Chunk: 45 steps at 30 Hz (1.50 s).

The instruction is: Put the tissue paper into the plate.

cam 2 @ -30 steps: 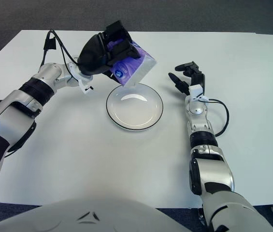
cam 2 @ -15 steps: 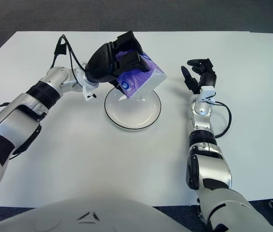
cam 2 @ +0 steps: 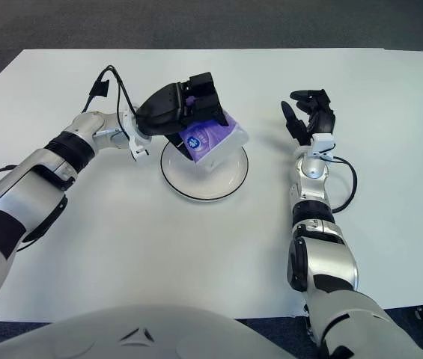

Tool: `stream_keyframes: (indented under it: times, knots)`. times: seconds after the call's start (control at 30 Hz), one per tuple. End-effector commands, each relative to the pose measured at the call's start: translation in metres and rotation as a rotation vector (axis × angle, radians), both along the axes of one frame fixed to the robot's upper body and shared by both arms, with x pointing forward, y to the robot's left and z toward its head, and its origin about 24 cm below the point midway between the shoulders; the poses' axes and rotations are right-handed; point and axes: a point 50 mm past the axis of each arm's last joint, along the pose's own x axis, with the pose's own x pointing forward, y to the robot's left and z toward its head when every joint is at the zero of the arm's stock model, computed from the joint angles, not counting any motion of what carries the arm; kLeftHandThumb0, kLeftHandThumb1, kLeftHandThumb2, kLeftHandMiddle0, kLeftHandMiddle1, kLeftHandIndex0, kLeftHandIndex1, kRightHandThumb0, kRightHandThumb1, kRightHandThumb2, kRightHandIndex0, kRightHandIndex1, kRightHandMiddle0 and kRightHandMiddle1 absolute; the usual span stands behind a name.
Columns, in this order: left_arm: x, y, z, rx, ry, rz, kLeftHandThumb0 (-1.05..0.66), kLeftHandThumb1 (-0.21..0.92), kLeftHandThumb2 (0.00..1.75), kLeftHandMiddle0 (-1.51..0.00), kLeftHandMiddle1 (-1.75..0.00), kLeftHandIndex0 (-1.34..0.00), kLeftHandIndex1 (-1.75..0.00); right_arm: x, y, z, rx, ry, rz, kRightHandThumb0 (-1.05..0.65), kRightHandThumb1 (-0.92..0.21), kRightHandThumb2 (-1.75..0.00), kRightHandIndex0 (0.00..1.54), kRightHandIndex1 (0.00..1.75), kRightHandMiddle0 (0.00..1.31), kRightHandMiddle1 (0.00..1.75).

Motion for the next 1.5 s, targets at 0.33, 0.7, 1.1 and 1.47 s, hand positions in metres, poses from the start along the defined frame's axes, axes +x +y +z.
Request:
stream_keyframes:
  times: [0.33,0.7,1.1,1.47]
  knots:
    - [0.004,0.006,-0.011,0.382,0.133,0.014,0.06,0.68,0.73,-0.49,-1.6,-0.38,-1.54,-0.024,0.007,-0.054,0.012,0.19,0.013,-0.01,-0.92,-0.18,0.66,1.32,0.44,1.25]
    - [0.002,0.006,-0.006,0.545,0.175,0.025,-0.81,0.92,0.6,-0.51,-0.75,-0.32,-0.71,-0.025,0.007,-0.055,-0.001,0.195,0.026,-0.01,-0.92,-0.18,0.65,1.33,0.44,1.25]
    - [0.001,0.006,0.0,0.547,0.392,0.001,-1.01,0.92,0.74,-0.15,-0.03,-0.02,-0.07,-0.024,0.008,-0.056,-0.035,0.213,0.035,-0.01,-0.92,-0.18,0.65,1.33,0.44,1.25]
    - [0.003,0.018,0.013,0.27,0.596,-0.093,-1.05,0.92,0.68,-0.06,0.0,0.0,-0.01,-0.023,0.01,-0.057,-0.035,0.223,0.044,-0.01,-0.92,-0.18,0.65,1.33,0.44,1.24]
